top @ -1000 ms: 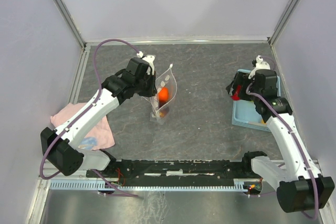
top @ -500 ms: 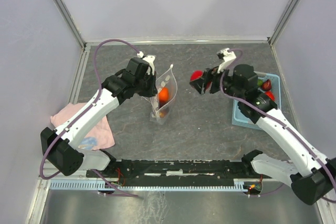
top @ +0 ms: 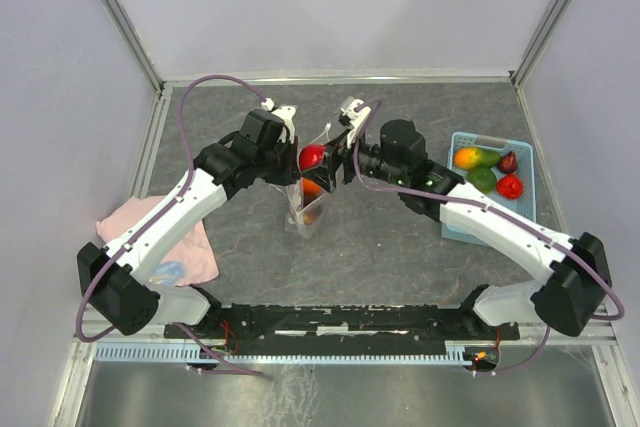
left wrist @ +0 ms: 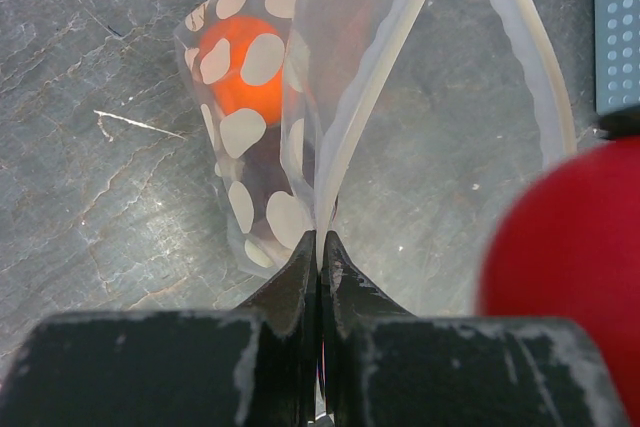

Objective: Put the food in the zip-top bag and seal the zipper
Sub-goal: Place the fake fruit in the zipper food storage bag.

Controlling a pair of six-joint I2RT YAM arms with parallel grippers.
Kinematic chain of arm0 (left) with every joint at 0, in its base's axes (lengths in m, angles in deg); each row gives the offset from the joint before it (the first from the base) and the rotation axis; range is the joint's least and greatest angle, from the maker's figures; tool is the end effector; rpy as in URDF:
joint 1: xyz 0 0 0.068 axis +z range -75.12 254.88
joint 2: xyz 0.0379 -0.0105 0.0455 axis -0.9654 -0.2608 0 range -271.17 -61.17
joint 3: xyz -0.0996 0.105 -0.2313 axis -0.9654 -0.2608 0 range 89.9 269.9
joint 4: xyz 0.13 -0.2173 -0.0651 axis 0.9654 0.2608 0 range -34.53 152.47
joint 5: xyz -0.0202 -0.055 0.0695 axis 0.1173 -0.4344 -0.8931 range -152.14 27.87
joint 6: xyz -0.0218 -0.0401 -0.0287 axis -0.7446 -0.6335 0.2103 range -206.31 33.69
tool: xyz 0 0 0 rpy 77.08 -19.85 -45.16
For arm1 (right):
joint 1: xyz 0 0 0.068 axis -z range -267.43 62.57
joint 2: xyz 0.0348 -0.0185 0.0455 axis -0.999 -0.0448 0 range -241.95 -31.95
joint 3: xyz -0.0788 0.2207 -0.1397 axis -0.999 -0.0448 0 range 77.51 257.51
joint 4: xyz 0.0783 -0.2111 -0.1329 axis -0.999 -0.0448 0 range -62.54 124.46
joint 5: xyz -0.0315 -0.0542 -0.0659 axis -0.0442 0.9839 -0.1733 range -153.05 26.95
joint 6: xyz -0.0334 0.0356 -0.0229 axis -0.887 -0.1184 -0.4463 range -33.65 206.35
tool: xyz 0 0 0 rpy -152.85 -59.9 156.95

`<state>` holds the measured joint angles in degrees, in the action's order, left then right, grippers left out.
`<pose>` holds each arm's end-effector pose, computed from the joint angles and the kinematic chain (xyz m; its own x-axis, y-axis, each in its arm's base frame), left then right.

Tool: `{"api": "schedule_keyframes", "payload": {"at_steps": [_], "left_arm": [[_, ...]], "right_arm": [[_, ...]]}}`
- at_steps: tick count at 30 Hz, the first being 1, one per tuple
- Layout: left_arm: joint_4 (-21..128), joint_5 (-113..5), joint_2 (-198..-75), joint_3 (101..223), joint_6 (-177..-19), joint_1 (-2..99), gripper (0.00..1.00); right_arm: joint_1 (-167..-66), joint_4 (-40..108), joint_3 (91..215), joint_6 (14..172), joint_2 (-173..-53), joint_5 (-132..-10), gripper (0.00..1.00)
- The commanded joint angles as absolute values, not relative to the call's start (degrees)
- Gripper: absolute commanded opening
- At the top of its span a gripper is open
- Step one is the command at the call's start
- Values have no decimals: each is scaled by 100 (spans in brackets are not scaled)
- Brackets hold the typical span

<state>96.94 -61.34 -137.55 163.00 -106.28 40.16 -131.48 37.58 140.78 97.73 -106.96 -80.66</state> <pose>0.2329 -0.1620 0.3389 -0.7411 0.0982 -0.6642 0.3453 0.9041 -0.2517 0.2158 0.2237 0.3613 -0.2788 -0.0081 -0.9603 -0.8391 0.4884 0.2394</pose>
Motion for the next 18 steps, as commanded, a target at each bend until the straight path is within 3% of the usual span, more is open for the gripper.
{"api": "schedule_keyframes", "payload": {"at_steps": [1, 11, 18], "left_arm": [[9581, -5973, -13759, 16355, -10343, 4047, 3], [9572, -5970, -13729, 16355, -10363, 4043, 3], [9543, -5947, -13694, 16340, -10376, 4044, 3]], "right_arm": [[-13173, 4358, 14347, 9499, -11043, -8194, 61], [-13173, 4193, 14244, 9071, -11656, -7388, 65], [-13173, 3928, 14412, 9058, -12069, -6932, 73]]}}
